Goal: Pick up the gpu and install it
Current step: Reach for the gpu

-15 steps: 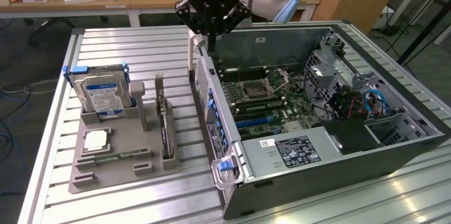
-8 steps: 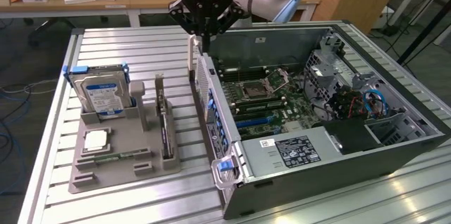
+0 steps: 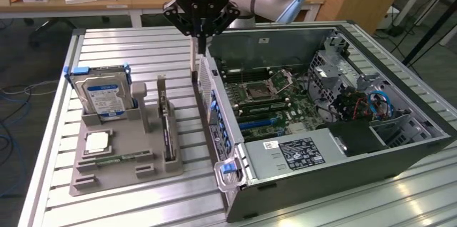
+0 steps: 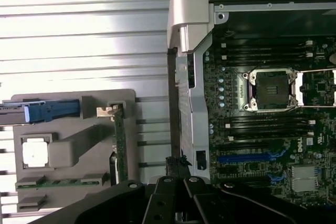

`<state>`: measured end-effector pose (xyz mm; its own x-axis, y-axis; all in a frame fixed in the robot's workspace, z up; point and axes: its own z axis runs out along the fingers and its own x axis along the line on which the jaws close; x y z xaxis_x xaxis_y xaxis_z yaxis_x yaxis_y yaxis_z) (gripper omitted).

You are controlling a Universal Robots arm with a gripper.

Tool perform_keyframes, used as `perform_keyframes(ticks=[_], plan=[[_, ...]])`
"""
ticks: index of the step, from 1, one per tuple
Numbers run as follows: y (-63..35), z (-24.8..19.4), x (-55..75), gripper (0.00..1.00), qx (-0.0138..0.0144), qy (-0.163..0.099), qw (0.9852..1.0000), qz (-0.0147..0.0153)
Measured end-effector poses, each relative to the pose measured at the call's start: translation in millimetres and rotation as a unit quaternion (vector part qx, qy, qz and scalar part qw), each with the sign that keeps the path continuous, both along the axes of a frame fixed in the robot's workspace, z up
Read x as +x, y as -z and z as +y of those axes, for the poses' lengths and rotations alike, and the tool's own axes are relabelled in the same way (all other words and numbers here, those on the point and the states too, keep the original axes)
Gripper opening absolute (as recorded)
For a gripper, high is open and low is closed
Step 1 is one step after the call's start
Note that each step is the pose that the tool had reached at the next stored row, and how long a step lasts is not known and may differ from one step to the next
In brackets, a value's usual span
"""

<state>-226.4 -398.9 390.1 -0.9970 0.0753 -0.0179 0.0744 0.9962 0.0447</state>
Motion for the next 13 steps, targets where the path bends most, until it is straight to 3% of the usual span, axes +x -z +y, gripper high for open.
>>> perform_keyframes(ticks=[13], plan=[[0.4,0.0,-15.7,0.11,0.0,0.0,1.0,0.0011]])
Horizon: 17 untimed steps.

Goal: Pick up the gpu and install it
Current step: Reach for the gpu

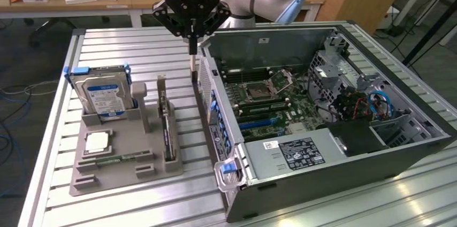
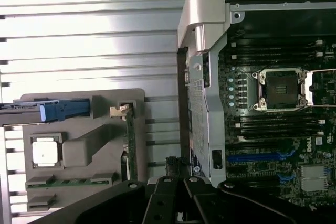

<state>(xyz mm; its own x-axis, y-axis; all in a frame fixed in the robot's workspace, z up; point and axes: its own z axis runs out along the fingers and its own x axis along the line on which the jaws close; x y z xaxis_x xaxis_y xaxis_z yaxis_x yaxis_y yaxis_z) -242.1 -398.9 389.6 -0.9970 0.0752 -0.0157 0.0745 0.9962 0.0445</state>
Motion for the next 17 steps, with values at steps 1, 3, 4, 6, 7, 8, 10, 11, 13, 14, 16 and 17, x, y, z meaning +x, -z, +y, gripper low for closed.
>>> perform_keyframes(ticks=[1,3,4,6,7,8,10,11,13,14,16,17], plan=[[0.0,0.0,-1.2,0.11,0.0,0.0,1.0,0.0],[0.1,0.0,-3.9,0.11,0.0,0.0,1.0,0.0002],[0.1,0.0,-5.3,0.11,0.0,0.0,1.0,0.0003],[0.2,0.0,-8.6,0.11,0.0,0.0,1.0,0.0004],[0.3,0.0,-10.3,0.11,0.0,0.0,1.0,0.0004],[0.4,0.0,-12.0,0.11,0.0,0.0,1.0,0.0004],[0.5,0.0,-16.0,0.11,0.0,0.0,1.0,0.0005],[0.5,0.0,-17.8,0.11,0.0,0.0,1.0,0.0005],[0.7,0.0,-21.1,0.11,0.0,0.0,1.0,0.0006],[0.7,0.0,-22.7,0.11,0.0,0.0,1.0,0.0007],[0.8,0.0,-25.7,0.11,0.0,0.0,1.0,0.0008],[0.9,0.0,-27.2,0.11,0.0,0.0,1.0,0.0009]])
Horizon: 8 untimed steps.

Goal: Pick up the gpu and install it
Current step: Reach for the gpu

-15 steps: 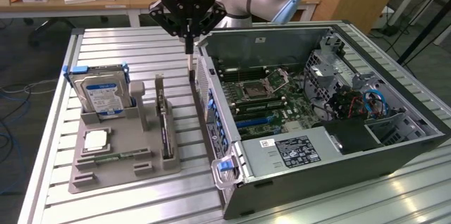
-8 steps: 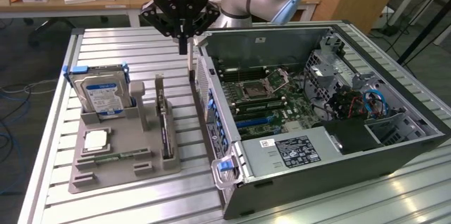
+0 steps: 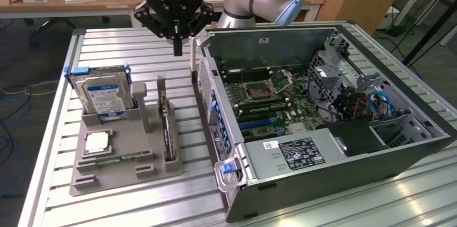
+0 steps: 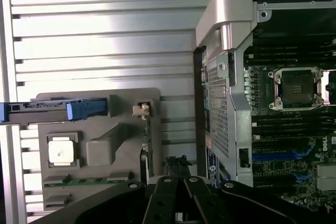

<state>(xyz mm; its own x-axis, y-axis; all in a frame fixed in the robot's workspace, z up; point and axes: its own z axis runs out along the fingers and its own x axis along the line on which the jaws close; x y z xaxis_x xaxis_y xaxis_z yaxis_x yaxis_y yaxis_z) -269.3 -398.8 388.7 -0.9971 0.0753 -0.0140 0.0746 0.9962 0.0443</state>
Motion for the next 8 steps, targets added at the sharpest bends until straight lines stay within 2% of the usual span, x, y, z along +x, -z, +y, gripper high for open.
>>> perform_keyframes(ticks=[8], plan=[[0.3,0.0,-9.4,0.11,0.0,0.0,1.0,0.0005]])
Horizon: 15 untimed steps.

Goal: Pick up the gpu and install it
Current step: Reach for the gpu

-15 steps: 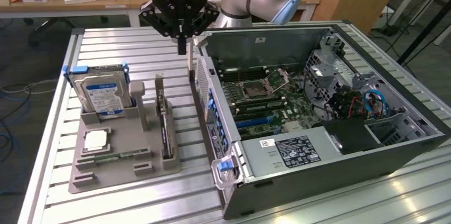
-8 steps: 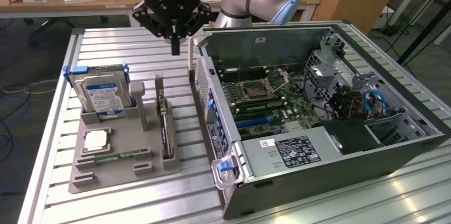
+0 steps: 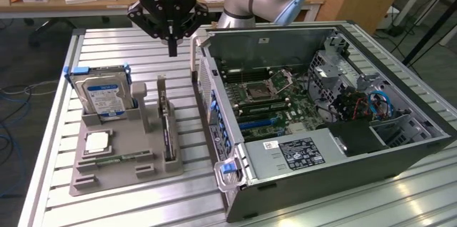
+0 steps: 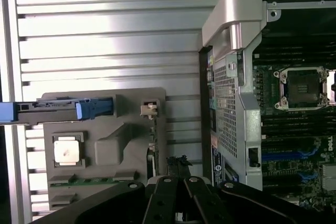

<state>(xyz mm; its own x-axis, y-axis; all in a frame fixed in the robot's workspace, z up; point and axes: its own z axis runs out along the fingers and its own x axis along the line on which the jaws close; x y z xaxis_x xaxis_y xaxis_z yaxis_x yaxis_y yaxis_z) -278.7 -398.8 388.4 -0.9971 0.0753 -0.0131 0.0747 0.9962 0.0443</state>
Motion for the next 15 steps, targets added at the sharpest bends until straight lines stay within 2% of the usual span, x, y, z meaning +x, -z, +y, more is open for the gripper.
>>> perform_keyframes(ticks=[15], plan=[[0.5,0.0,-24.5,0.11,0.0,0.0,1.0,0.0002]])
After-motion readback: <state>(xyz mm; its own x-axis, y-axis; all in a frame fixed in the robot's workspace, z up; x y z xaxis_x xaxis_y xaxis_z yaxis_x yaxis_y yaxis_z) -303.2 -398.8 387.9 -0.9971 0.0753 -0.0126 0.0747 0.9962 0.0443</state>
